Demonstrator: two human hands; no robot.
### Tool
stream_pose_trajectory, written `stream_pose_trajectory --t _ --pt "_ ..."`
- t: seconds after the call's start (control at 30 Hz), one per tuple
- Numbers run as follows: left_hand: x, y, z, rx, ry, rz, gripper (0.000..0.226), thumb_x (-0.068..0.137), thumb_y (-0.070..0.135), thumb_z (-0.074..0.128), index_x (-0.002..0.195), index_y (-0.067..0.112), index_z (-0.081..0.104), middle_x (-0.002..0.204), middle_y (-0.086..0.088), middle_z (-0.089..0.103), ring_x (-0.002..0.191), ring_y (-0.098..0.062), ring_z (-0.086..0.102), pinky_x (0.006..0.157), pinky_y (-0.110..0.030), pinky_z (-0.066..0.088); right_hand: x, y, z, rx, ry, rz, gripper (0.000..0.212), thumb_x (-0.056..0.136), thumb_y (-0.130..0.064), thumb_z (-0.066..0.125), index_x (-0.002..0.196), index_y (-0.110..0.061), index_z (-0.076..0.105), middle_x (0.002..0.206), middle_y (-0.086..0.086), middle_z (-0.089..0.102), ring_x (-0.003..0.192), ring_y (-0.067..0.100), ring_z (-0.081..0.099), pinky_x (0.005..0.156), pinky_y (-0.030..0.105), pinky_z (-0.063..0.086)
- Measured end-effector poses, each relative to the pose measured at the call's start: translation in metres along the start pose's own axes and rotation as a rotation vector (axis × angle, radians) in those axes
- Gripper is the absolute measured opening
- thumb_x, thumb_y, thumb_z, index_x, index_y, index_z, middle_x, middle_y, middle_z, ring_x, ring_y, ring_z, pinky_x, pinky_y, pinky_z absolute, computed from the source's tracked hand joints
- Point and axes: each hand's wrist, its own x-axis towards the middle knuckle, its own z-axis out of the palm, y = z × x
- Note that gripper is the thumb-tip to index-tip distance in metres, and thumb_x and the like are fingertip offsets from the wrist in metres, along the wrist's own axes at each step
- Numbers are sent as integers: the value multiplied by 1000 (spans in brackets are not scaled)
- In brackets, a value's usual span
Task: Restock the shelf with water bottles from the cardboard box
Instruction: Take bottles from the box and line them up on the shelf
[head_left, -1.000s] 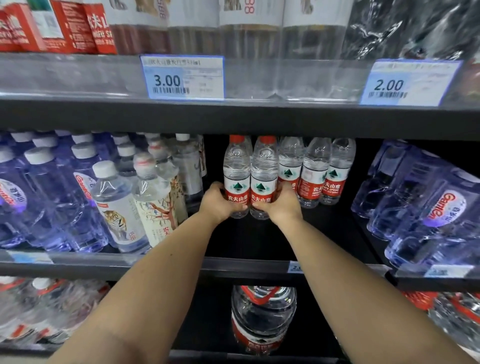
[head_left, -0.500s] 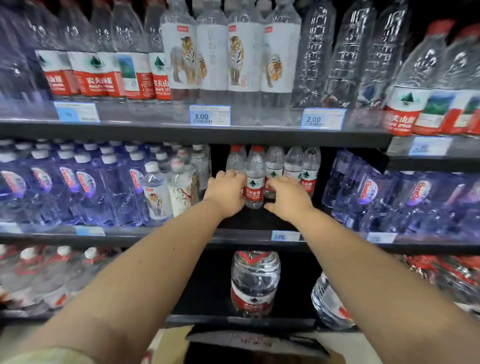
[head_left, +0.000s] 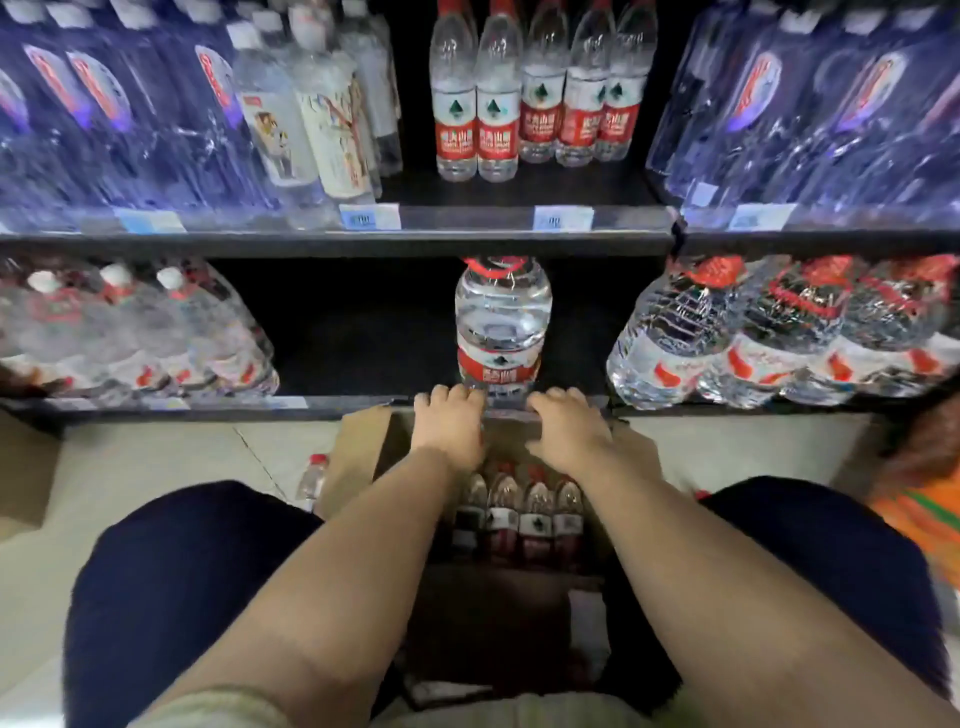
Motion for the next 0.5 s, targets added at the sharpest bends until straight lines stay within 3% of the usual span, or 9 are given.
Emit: stream_pose_trajectory --t 0.17,0.3,0.43,0.5 --pt "-11 10 75 -6 -195 -39 53 84 25 59 134 17 42 135 -11 48 126 -34 41 102 -49 34 0 16 68 71 -294 138 40 82 -28 64 120 -25 53 128 9 55 119 32 48 96 40 46" --pt "-2 8 125 -63 -383 -175 58 87 29 59 139 15 37 144 -14 39 135 -37 34 106 -49 31 7 13 122 202 -361 230 50 75 -29 71 122 -26 52 121 7 60 109 32 58 88 33 49" --pt "20 -3 165 -134 -528 -283 77 81 42 71 143 18 33 148 -11 35 136 -33 32 104 -48 33 26 3 173 339 -484 297 50 87 -23 61 134 -24 47 124 13 58 107 31 58 84 32 46" --pt "32 -11 180 -186 -543 -327 82 77 43 75 144 19 33 147 -11 36 135 -34 34 105 -48 34 40 0 190 433 -520 322 44 89 -23 62 131 -19 49 118 12 60 104 29 59 77 29 43"
